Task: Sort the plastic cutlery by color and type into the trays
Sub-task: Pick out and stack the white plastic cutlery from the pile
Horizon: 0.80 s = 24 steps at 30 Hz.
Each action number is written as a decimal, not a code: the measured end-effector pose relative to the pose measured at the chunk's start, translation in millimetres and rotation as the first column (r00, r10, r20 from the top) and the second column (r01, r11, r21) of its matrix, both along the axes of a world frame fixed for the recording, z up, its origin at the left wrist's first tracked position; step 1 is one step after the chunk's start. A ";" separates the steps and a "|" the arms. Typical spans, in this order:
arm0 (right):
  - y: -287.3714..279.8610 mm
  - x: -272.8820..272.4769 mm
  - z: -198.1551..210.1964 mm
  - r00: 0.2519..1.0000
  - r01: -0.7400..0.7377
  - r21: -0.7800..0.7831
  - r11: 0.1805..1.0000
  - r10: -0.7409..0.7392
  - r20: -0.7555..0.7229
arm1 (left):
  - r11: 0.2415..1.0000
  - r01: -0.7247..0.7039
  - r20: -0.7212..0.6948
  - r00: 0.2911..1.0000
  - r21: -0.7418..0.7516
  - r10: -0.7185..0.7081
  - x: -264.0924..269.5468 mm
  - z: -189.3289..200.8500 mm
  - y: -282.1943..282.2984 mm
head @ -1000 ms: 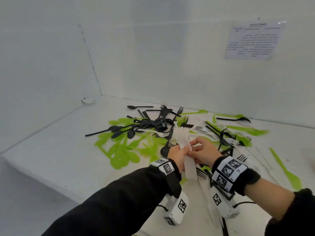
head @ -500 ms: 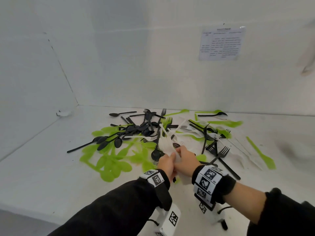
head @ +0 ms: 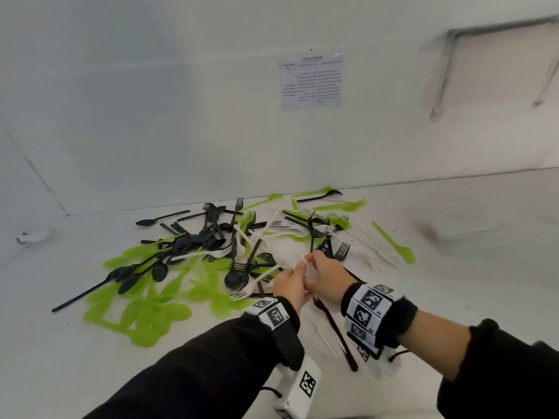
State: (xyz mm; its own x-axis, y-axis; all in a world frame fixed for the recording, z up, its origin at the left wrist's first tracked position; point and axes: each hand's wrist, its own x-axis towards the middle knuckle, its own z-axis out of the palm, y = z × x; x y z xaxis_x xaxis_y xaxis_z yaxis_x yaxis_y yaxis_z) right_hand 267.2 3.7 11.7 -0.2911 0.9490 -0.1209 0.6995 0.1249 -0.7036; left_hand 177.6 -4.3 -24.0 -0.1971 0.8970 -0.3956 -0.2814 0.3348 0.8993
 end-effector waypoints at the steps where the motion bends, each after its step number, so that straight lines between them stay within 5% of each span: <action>1: 1.7 8.4 1.8 1.000 0.001 -0.004 1.000 -0.001 0.020 | 1.000 0.017 0.017 1.000 0.009 -0.017 7.5 2.4 -0.1; 11: 45.1 126.7 48.3 0.965 0.003 0.120 0.993 -0.034 0.259 | 0.974 0.188 0.118 0.972 0.130 -0.204 119.2 36.2 41.6; 15: 79.1 201.3 69.1 0.947 0.007 0.192 0.981 -0.069 0.315 | 0.909 0.389 -0.140 0.919 0.148 -0.370 181.7 45.3 74.7; 20: 126.7 306.9 81.2 0.917 -0.024 0.146 0.989 -0.036 0.396 | 0.817 0.577 -0.501 0.711 0.014 -0.494 245.2 27.3 119.5; 24: 157.5 362.5 71.3 0.810 -0.123 0.037 0.992 0.079 0.582 | 0.795 0.605 -0.675 0.570 -0.042 -0.469 278.8 23.0 138.4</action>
State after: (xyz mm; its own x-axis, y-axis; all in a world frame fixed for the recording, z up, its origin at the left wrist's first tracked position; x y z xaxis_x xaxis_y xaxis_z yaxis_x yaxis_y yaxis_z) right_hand 629.6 161.2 83.0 -0.2832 0.9305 -0.2322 0.9548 0.2506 -0.1601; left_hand 456.5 134.1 -1.0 0.2105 0.9578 -0.1956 0.5425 0.0520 0.8384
